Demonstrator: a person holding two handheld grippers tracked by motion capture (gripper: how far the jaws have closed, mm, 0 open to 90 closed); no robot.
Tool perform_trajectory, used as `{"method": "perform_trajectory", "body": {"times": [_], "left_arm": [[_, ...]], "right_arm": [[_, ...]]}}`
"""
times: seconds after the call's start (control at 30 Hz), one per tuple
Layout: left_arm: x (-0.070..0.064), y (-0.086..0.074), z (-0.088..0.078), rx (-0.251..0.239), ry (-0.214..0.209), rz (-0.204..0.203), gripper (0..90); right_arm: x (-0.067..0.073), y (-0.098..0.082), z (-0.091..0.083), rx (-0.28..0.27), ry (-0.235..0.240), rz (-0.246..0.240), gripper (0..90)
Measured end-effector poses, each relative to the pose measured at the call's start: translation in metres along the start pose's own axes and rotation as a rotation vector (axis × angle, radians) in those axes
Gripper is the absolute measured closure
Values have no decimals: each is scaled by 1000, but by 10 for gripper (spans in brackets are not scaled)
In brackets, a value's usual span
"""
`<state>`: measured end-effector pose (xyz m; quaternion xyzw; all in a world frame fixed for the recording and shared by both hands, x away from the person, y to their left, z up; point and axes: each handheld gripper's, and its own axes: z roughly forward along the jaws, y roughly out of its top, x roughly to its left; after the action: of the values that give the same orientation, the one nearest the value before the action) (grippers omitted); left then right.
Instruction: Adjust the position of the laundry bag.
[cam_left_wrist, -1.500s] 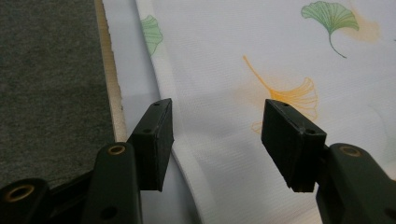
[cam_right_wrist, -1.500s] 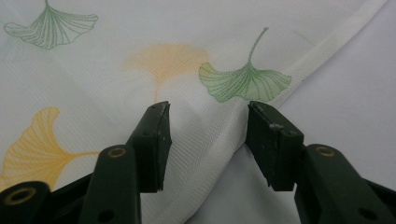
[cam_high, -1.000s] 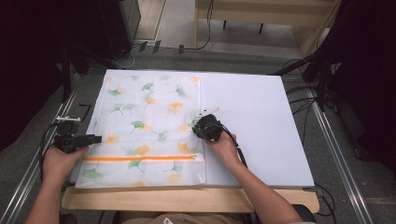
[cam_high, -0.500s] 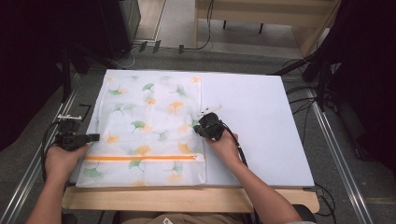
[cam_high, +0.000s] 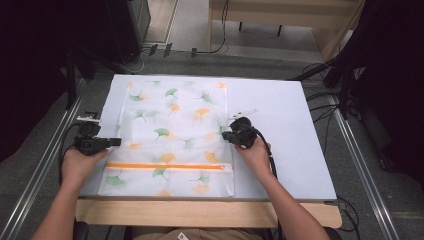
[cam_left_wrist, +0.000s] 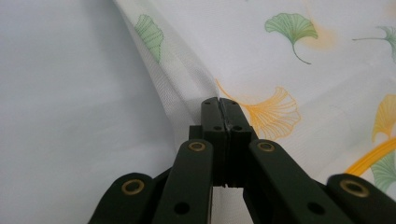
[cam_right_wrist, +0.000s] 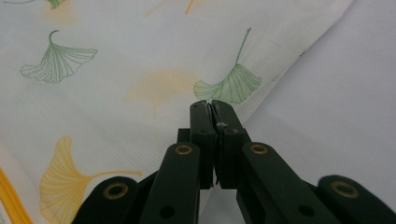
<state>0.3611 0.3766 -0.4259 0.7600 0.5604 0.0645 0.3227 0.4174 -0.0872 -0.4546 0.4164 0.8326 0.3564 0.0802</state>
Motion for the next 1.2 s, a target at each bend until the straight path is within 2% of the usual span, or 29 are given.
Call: {"method": "perform_trajectory", "body": {"times": [0.03, 0.07, 0.17, 0.27, 0.3, 0.47, 0.57, 0.73, 1.0, 1.2], "left_arm": [[0, 0, 0, 0, 0, 0, 900], [-3, 2, 2, 4, -7, 9, 900], [-15, 11, 11, 6, -42, 35, 900], [-21, 15, 16, 16, -51, 51, 900], [-27, 19, 20, 23, -61, 66, 900], [-39, 26, 29, 33, -85, 85, 900], [-51, 32, 37, 48, -101, 120, 900], [-61, 35, 42, 54, -122, 139, 900], [-70, 37, 49, 71, -147, 155, 900], [-69, 36, 50, 70, -151, 151, 900]], "right_arm": [[-4, -1, -3, -5, -7, 3, 893], [-4, -1, -3, -5, -7, 3, 893], [-18, -7, -14, -12, -18, 26, 892], [-24, -10, -19, -10, -27, 46, 891], [-29, -13, -25, -21, -36, 54, 891], [-41, -20, -35, -33, -55, 84, 891], [-53, -27, -43, -42, -66, 111, 889], [-62, -32, -50, -38, -82, 128, 889], [-72, -36, -57, -45, -103, 147, 887], [-77, -35, -57, -40, -102, 149, 886]]}}
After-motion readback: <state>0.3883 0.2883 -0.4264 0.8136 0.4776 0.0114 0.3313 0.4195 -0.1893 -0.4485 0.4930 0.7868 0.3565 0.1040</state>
